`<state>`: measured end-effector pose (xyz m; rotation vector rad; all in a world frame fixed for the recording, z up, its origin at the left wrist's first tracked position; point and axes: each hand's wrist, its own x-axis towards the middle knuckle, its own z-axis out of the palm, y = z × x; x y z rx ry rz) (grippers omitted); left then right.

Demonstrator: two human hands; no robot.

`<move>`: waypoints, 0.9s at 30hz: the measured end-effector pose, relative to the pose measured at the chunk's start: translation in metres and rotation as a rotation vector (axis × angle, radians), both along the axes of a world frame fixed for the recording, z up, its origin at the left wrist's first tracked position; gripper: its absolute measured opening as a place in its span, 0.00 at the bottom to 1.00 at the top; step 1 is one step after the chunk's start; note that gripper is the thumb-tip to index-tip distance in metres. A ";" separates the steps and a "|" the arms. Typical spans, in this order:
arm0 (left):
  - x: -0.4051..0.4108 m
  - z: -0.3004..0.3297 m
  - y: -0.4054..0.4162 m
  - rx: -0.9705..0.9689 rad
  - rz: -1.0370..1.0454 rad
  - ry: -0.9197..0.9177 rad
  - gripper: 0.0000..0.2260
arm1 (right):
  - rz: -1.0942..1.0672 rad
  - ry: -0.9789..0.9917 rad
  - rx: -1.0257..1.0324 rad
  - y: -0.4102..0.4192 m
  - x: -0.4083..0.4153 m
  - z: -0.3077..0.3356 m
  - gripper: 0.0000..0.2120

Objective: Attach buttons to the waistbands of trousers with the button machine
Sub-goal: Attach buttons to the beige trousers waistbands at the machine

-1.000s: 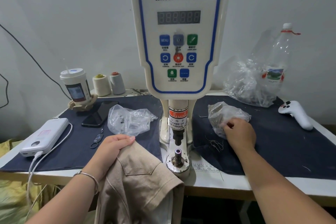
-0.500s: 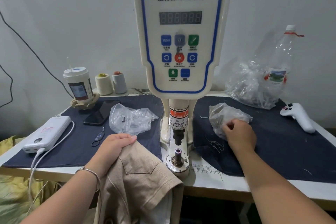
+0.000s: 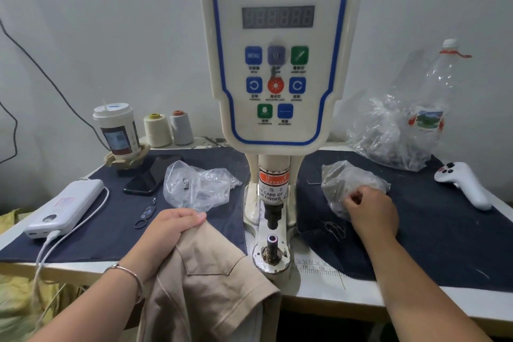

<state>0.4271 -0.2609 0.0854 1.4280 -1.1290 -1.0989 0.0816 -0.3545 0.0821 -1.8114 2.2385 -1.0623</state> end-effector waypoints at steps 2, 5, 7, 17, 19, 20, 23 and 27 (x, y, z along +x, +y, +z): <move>-0.001 0.000 0.000 0.001 0.001 0.018 0.11 | -0.004 -0.005 -0.003 0.001 0.002 0.001 0.11; -0.001 -0.002 0.001 0.000 0.004 0.040 0.11 | 0.005 -0.022 -0.017 0.002 0.001 0.000 0.11; 0.000 -0.002 0.001 -0.004 0.014 0.033 0.11 | 0.038 0.012 -0.007 0.007 0.000 0.002 0.09; -0.001 0.000 0.002 -0.010 0.030 0.005 0.13 | 0.203 -0.467 -0.095 0.101 0.022 0.054 0.06; 0.000 0.000 0.002 -0.012 0.039 0.022 0.13 | 0.317 -1.018 0.128 0.126 0.054 0.053 0.04; 0.000 -0.001 0.002 -0.015 0.043 0.029 0.15 | 0.347 -1.159 0.232 0.134 0.068 0.049 0.04; 0.000 -0.002 0.001 -0.014 0.057 0.023 0.14 | 0.329 -1.375 0.363 0.147 0.096 0.044 0.03; 0.002 -0.005 0.000 -0.015 0.046 0.015 0.15 | 0.245 -1.553 0.404 0.147 0.109 0.043 0.03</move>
